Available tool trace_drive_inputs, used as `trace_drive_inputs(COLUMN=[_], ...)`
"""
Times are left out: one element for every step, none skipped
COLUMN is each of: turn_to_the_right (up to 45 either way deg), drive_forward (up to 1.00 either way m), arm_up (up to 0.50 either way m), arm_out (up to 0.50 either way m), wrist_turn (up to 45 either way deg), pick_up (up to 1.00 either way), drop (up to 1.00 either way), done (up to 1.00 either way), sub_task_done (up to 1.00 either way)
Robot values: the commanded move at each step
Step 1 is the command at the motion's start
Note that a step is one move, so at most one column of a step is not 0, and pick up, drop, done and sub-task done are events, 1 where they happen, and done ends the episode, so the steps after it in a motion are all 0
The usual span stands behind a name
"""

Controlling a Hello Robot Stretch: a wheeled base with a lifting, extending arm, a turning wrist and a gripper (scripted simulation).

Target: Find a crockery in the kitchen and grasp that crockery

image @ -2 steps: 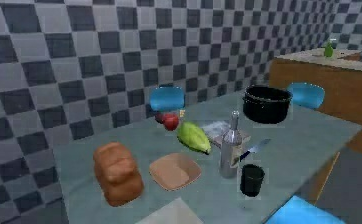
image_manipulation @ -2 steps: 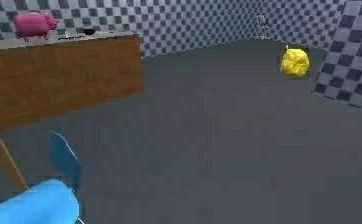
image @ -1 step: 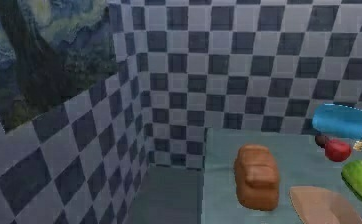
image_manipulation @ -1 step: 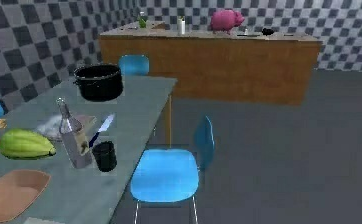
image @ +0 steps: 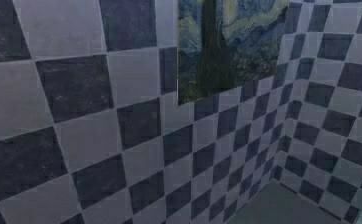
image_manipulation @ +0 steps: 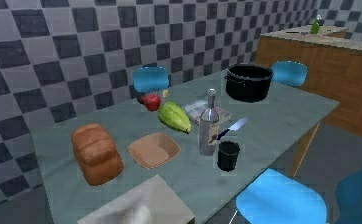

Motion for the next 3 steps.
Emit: trace_drive_inputs(turn_to_the_right=[0.0, 0.0, 0.0], drive_forward=[0.0, 0.0, 0.0], arm_up=[0.5, 0.38, 0.0], arm_out=[0.0, 0.0, 0.3], wrist_turn=[0.0, 0.0, 0.0], pick_up=[0.0, 0.0, 0.0], drop=[0.0, 0.0, 0.0], done=[0.0, 0.0, 0.0], sub_task_done=[0.0, 0.0, 0.0])
